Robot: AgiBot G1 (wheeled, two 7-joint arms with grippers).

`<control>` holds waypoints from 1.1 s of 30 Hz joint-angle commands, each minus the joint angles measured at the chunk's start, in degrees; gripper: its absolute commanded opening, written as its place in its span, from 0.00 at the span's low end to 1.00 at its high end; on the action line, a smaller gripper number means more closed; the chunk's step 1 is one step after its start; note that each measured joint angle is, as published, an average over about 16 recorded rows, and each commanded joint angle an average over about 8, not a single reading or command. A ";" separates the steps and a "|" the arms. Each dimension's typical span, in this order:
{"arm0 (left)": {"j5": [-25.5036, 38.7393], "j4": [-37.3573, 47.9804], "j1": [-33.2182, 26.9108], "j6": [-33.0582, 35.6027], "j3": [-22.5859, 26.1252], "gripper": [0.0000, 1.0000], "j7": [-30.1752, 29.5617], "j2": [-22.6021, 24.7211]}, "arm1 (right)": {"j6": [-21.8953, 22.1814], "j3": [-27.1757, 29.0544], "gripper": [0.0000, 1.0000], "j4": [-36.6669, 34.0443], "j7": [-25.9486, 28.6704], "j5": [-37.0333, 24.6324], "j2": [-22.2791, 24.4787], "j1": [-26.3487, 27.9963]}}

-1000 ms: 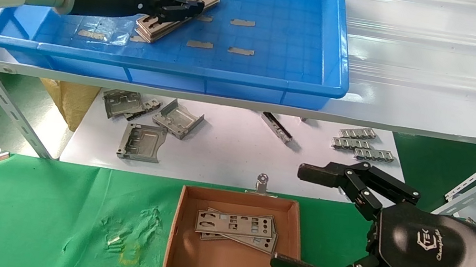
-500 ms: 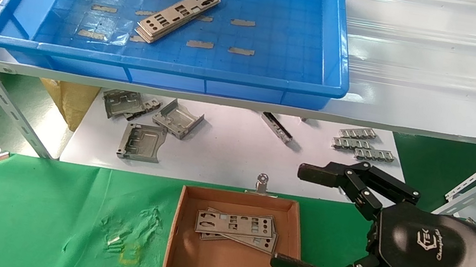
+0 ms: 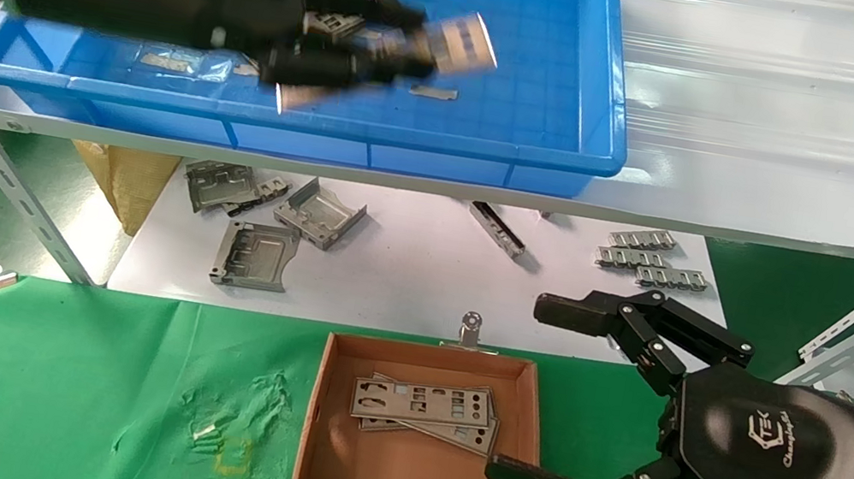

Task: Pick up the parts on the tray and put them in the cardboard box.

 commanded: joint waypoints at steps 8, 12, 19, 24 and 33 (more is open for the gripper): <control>-4.62 -13.07 11.66 5.07 4.59 0.00 4.09 -2.04 | 0.00 0.00 1.00 0.00 0.00 0.00 0.00 0.00; -5.18 -16.81 17.05 4.05 8.24 0.00 9.20 -0.70 | 0.00 0.00 1.00 0.00 0.00 0.00 0.00 0.00; -2.80 -10.74 20.85 -0.92 11.49 0.00 16.85 4.86 | 0.00 0.00 1.00 0.00 0.00 0.00 0.00 0.00; -1.08 -4.47 21.93 -5.96 12.43 0.04 19.98 8.70 | 0.00 0.00 1.00 0.00 0.00 0.00 0.00 0.00; -0.79 -0.96 23.90 -16.69 12.81 1.00 23.60 11.43 | 0.00 0.00 1.00 0.00 0.00 0.00 0.00 0.00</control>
